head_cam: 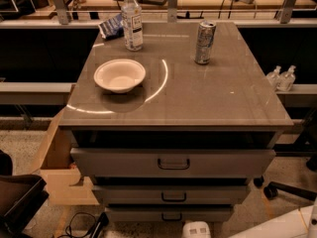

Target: Open bottom drawer

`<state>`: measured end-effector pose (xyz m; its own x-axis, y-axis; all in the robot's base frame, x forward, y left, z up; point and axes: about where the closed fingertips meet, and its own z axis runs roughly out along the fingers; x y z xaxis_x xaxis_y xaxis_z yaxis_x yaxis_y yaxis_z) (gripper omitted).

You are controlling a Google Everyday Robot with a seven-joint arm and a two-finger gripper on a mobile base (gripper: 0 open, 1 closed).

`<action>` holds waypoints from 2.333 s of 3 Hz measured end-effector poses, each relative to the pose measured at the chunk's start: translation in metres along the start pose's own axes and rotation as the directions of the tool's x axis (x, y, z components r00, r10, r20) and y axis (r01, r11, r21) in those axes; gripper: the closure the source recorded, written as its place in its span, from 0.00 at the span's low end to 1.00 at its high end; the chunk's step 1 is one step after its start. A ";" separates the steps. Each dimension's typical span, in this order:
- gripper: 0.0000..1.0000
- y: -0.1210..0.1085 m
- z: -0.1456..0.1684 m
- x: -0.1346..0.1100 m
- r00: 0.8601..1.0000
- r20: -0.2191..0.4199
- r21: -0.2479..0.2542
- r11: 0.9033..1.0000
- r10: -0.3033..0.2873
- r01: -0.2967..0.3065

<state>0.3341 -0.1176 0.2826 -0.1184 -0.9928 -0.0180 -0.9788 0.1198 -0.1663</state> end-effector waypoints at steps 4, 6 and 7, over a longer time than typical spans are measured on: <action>0.00 -0.049 0.032 -0.031 0.992 0.062 0.148 0.984 -0.111 0.101; 0.00 -0.037 0.067 -0.040 0.983 0.151 0.048 0.994 -0.105 0.098; 0.00 -0.032 0.072 -0.048 0.979 0.171 0.028 0.994 -0.112 0.109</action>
Offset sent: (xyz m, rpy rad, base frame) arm 0.0764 0.0295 -0.0216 0.0228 -0.2126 0.1460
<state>0.3827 -0.0743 0.2178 0.0225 -0.9856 -0.1676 -0.9807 0.0109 -0.1953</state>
